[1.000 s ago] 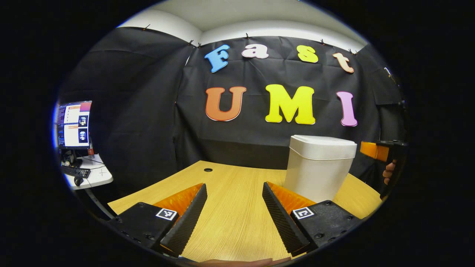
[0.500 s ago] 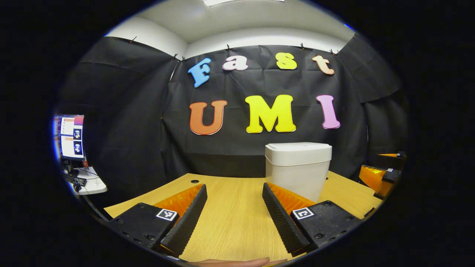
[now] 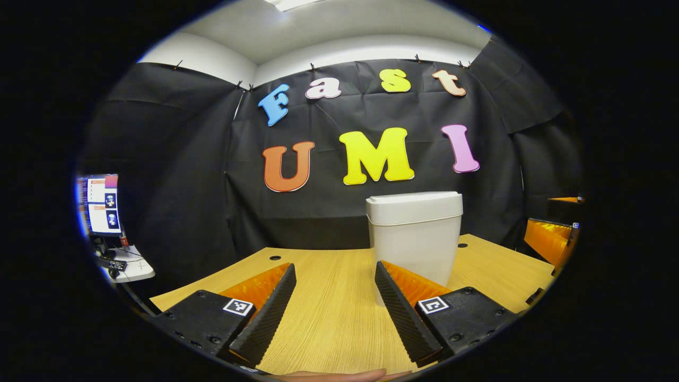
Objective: Press the lid of the desktop garbage bin to open it, pick up the crumpled paper on the desktop and throw it into the bin, then pick up the pop can on the desktop and drop it into the bin, and finally close the garbage bin lid.
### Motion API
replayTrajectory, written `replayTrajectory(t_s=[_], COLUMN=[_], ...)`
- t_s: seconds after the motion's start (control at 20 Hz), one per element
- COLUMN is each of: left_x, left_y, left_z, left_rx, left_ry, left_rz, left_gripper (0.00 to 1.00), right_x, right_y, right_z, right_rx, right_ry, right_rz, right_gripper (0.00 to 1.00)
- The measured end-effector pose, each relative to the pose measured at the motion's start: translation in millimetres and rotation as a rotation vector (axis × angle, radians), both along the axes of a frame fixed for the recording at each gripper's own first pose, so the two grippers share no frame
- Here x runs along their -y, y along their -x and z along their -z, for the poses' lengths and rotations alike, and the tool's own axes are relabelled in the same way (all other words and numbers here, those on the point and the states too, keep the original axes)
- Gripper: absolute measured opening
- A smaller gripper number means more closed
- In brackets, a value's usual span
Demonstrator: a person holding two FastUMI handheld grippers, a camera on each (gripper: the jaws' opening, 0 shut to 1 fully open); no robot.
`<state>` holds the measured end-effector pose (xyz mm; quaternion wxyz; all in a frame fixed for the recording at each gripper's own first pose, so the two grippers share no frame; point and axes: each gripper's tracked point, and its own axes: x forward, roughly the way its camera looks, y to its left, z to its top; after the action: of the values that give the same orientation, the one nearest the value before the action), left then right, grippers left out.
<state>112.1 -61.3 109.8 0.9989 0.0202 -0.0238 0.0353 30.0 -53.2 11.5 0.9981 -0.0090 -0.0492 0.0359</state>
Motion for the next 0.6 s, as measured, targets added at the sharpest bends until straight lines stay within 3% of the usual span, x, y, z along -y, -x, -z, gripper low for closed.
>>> replayTrajectory(t_s=[0.3,0.6], left_x=[1.6,1.8], left_y=[6.1,11.3], left_z=[-9.4,-9.8], left_rx=[0.017,0.004], left_ry=[0.029,0.040], left_rz=[0.025,0.033], left_gripper=[0.96,0.96], right_x=[11.2,7.3], right_y=[1.3,5.7], right_z=[13.0,10.9], right_rx=[-0.095,-0.085], right_ry=[-0.091,-0.072], right_rz=[0.039,0.038], right_gripper=[0.95,0.97])
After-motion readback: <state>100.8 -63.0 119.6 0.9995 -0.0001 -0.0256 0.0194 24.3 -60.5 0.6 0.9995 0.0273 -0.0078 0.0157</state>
